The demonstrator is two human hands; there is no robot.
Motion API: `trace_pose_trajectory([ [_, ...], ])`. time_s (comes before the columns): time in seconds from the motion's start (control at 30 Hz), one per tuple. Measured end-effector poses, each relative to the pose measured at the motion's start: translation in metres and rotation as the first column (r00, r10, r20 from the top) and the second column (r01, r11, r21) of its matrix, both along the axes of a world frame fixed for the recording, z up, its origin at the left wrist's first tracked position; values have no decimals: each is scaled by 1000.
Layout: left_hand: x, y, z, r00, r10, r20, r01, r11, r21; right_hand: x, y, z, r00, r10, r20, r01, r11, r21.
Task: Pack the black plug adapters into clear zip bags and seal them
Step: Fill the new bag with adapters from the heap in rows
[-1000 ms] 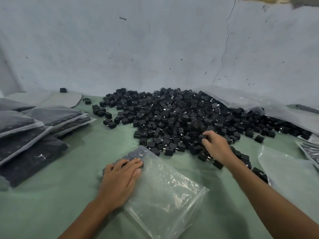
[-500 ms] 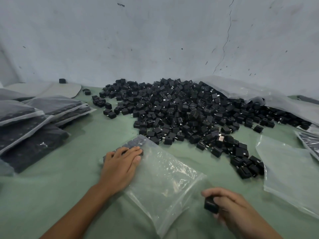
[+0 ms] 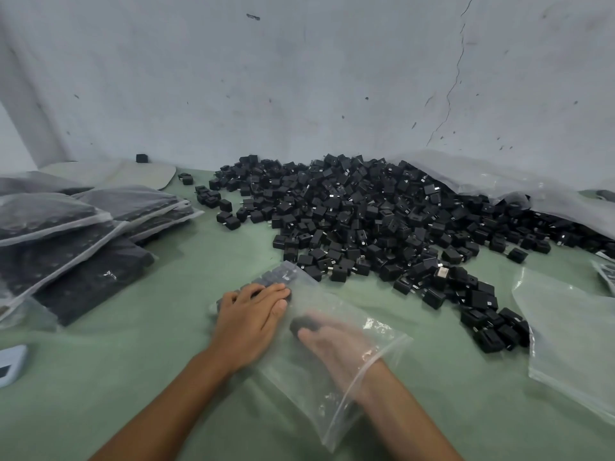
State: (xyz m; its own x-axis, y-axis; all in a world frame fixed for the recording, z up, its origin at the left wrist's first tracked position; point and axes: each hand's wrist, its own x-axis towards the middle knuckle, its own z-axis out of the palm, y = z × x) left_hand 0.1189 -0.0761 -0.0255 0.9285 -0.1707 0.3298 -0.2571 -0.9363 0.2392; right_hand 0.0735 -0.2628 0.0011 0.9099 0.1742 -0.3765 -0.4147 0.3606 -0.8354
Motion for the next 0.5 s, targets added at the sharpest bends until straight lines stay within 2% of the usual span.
trace_pose_trajectory([
  [0.1, 0, 0, 1, 1000, -10, -6, 10, 1000, -19, 20, 12, 1, 990, 34, 140, -5, 979, -203],
  [0.17, 0, 1, 0, 1000, -8, -5, 8, 1000, -6, 33, 6, 3, 960, 24, 279, 89, 918, -386],
  [0.27, 0, 0, 0, 1000, -10, 1, 10, 1000, -15, 37, 41, -10, 913, 47, 404, 261, 695, -670],
  [0.3, 0, 1, -1, 1000, -9, 3, 9, 1000, -19, 40, 57, -13, 889, -16, 457, 384, 568, -728],
  [0.33, 1, 1, -1, 1000, -7, 4, 7, 1000, -21, 45, 72, -11, 896, 38, 443, 340, 584, -737],
  [0.37, 1, 1, -2, 1000, -5, 6, 6, 1000, -20, 44, 97, -24, 869, 147, 472, 374, 428, -823],
  [0.4, 1, 1, -2, 1000, -4, 10, 5, 1000, -18, 46, 122, -28, 870, 180, 459, 395, 302, -868],
  [0.43, 1, 1, -3, 1000, -5, 12, 5, 1000, -17, 47, 140, -39, 877, 231, 421, 376, 213, -902],
  [0.5, 1, 1, -2, 1000, -9, 6, 9, 1000, -11, 48, 135, -28, 927, 220, 304, 233, 296, -926],
])
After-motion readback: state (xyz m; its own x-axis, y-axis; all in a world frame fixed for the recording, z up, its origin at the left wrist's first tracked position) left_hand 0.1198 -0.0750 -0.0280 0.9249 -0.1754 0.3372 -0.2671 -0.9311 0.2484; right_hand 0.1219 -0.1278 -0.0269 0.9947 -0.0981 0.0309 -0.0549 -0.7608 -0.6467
